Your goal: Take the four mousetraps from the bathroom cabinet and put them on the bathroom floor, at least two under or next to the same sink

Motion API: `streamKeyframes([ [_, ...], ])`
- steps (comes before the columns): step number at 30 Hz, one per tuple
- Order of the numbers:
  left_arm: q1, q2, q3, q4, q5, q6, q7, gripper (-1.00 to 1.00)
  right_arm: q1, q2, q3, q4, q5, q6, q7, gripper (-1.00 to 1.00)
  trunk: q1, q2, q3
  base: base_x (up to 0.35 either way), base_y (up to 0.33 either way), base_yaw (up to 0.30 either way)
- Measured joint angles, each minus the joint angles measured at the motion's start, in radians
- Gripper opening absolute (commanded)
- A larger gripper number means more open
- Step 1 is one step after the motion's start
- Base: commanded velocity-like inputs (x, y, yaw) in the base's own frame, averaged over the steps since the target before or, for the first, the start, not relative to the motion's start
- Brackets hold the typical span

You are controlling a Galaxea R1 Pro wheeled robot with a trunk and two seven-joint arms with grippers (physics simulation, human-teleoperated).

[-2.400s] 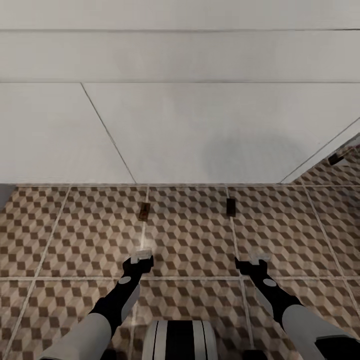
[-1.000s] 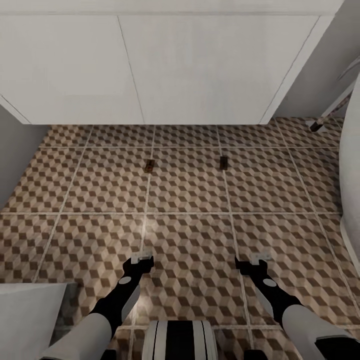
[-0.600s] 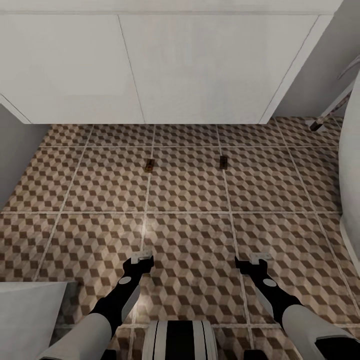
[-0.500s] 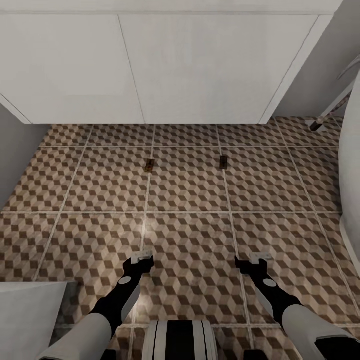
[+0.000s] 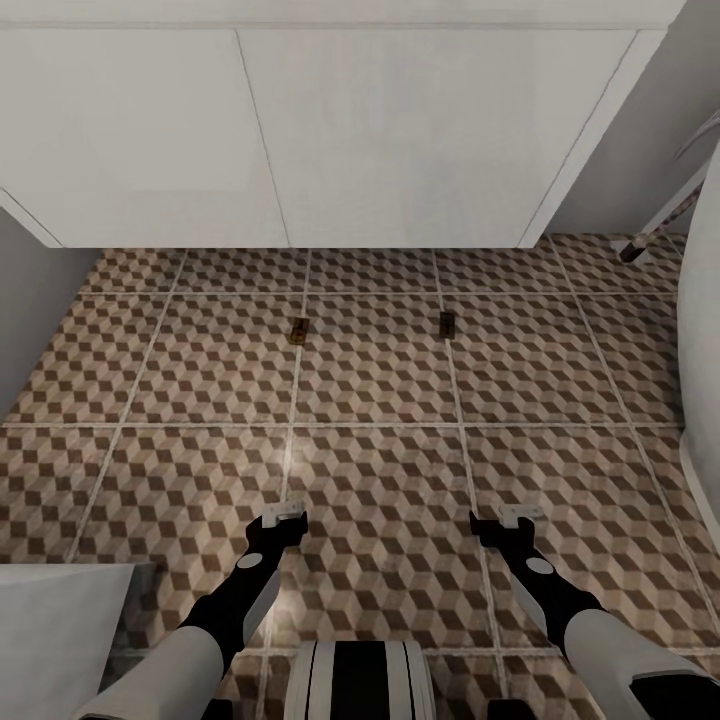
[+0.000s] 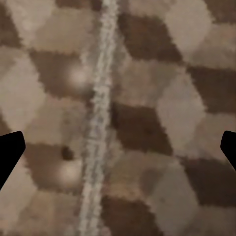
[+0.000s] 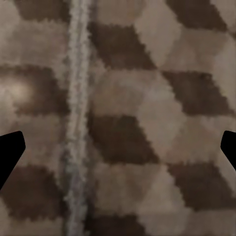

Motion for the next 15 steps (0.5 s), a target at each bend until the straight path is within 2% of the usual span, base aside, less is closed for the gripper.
streamKeyframes([
  [15,0.000,0.000,0.001,0.000,0.001,0.000,0.000,1.00,0.000,0.000,0.000,0.000,0.000,0.000,0.000,1.00,0.000,0.000,0.000,0.000,0.000,0.000],
])
